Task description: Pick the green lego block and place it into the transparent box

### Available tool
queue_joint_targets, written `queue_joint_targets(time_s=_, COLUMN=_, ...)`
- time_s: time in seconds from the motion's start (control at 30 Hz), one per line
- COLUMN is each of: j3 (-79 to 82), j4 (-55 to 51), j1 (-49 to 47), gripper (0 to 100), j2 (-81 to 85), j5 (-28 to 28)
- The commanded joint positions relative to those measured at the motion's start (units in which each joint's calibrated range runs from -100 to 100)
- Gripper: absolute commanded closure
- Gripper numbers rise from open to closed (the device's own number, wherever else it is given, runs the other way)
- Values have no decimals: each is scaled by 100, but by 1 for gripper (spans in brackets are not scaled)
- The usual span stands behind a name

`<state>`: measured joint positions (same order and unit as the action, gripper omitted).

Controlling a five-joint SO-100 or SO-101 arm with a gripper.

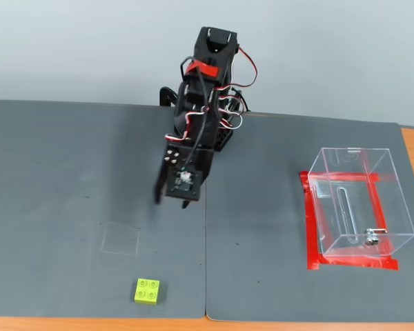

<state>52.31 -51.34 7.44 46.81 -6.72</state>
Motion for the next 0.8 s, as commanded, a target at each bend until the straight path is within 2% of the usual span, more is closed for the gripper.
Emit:
queue_joint_targets(time_s=0.0, j3=-713, j4=65, j1=132, gripper=73, j2=-404, j5=-269)
queue_joint_targets(time_s=0.23, j3=-1599, j4=65, j1=408, gripper=72, j2=-1159, j5=-665)
queue_joint_targets(time_s=0.77, j3=-3843, j4=195, j1=259, gripper=73, j2=-3236, j5=-639)
